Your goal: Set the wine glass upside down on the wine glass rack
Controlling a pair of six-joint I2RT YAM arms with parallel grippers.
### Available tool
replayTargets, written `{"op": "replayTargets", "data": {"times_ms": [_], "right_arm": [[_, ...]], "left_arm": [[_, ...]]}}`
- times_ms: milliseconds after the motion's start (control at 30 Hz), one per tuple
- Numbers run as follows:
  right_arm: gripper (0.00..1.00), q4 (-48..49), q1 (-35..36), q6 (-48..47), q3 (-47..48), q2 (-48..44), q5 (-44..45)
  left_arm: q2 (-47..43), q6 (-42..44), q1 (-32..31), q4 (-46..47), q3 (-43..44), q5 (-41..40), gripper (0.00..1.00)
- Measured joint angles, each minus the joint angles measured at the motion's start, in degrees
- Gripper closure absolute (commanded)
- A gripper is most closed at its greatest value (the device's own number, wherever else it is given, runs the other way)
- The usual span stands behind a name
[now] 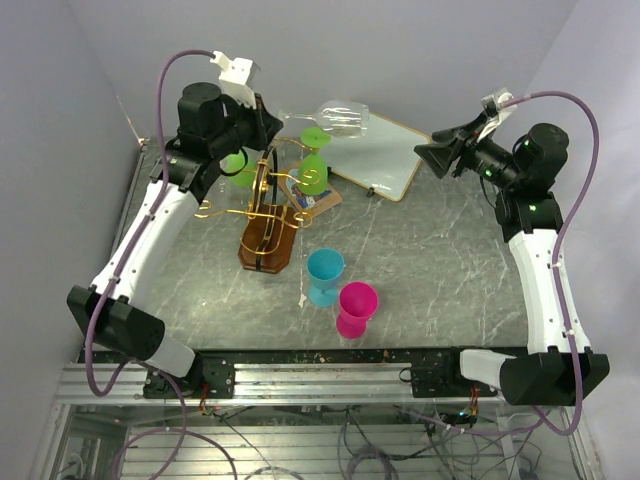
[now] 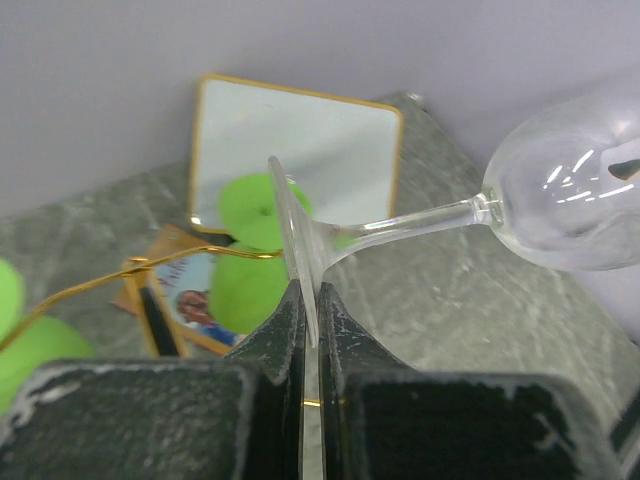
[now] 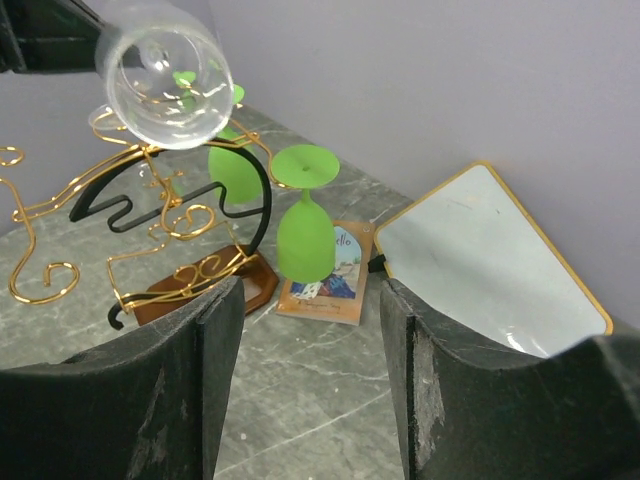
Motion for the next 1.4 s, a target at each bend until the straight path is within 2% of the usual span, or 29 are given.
{"op": "replayTargets", "data": {"times_ms": [400, 600, 767, 1100, 1400], "right_arm": [[0.44, -1.53, -0.02, -1.7, 0.02, 0.0, 2.01], [0.44, -1.99, -0.35, -2.03, 0.02, -0.02, 3.37], [0.44, -2.43, -0.76, -2.86, 0.13, -0.17, 4.98], [0.44, -2.56, -1.11, -3.72, 0.31, -0.33, 7.5], [0.44, -2.84, -1.11, -4.66, 0.31, -0.33, 7.74]], "left_arm": [[-2.71, 18.8, -1.77, -5.97, 4.17, -14.75, 0.93], [-2.47, 30.75, -9.51, -6.75, 6.62, -23.12, 0.93], [-0.94, 39.26, -14.36, -7.39, 7.69, -26.38, 0.93], [6.38, 55.76, -23.71, -7.26, 7.17, -34.95, 0.93], [13.4, 64.19, -26.97, -8.48, 6.56, -41.2, 0.93]]}}
